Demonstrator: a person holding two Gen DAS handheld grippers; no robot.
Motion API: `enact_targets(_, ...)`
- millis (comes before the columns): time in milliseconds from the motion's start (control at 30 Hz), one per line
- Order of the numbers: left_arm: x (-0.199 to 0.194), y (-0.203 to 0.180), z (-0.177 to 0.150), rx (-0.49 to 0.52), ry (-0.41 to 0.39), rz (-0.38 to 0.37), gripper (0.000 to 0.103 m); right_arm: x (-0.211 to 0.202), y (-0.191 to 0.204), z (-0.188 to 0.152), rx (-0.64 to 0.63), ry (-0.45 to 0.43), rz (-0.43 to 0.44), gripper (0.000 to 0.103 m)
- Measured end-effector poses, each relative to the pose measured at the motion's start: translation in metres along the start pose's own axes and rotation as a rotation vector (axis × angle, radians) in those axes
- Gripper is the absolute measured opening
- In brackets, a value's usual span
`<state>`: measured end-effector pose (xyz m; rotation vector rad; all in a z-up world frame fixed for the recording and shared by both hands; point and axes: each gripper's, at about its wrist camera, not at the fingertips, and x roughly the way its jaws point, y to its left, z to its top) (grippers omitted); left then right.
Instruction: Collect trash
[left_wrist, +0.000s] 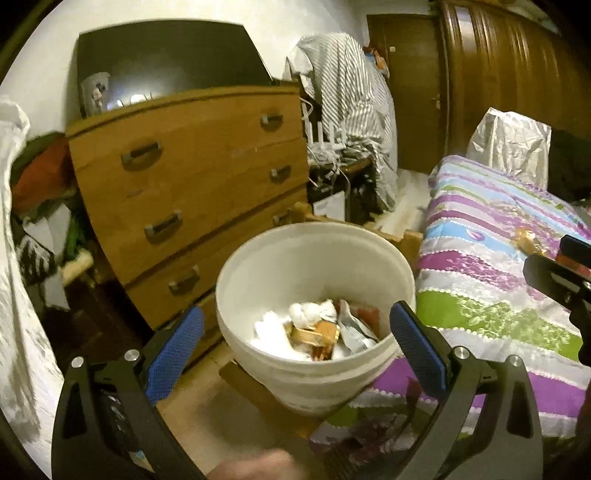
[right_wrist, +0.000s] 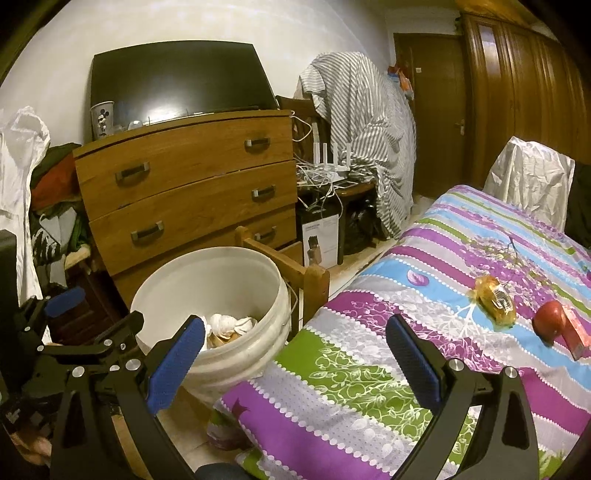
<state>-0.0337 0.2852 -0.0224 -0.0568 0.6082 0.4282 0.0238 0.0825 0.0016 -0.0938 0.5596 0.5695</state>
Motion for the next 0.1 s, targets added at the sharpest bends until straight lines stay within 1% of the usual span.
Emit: enact_targets(100, 0.0009, 0.0036, -0.0007, -0.020, 0.005, 0.008, 0.097, -0.0017, -0.0014, -0.0006, 0.004, -0.002, -0.003, 0.098)
